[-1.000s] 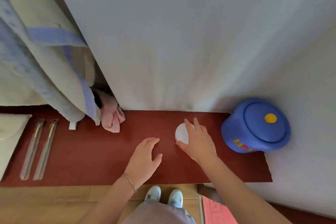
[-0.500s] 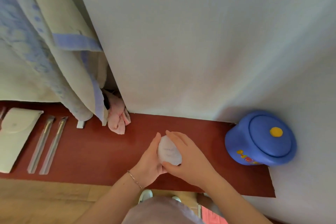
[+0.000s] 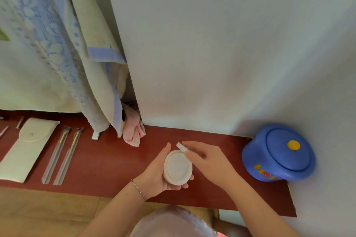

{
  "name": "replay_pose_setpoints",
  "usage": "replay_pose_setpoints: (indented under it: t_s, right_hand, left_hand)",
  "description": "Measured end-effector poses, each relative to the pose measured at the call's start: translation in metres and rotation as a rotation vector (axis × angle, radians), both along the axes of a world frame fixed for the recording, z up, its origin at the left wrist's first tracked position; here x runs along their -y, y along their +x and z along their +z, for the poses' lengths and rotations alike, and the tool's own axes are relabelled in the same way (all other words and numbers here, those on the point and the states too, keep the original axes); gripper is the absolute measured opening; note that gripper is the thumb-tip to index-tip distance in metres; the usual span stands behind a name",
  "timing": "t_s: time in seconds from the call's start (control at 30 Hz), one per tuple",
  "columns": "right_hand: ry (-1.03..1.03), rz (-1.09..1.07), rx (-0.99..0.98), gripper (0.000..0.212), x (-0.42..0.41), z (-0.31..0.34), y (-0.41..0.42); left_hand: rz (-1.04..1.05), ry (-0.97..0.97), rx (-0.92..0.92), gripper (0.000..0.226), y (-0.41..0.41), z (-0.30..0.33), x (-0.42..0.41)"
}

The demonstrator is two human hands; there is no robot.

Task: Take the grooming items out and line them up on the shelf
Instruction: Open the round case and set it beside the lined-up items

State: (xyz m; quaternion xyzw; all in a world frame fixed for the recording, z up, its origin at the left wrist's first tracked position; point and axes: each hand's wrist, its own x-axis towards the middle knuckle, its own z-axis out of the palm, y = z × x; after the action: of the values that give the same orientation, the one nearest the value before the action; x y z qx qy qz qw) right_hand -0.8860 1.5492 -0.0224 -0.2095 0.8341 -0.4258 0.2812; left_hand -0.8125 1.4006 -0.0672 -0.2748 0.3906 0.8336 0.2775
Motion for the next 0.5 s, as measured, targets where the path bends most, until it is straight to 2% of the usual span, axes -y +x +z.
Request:
replay_pose_setpoints:
  t_s: [0.07,0.17,0.3,0.5]
  right_hand:
    - [-0.044,-0.09,0.018,0.021,0.002,0.004,-0.003]
    - [-0.107,-0.293,0.169,0.03,0.006,0.005,-0.004]
    - [-0.075,-0.342,0.227,0.038,0.007,0.004,-0.003]
    - [-0.1,-0.371,0.308,0.045,0.011,-0.001,-0.008]
  left_hand:
    - [-0.043,0.063,-0.017,0.076,0.004,0.0,0.002]
    - [-0.074,0.118,-0.027,0.076,0.009,0.002,0.001]
    - [-0.101,0.146,-0.031,0.075,0.013,0.0,0.003]
    - [0.173,0.024,0.01,0.049,0.022,-0.002,0.014]
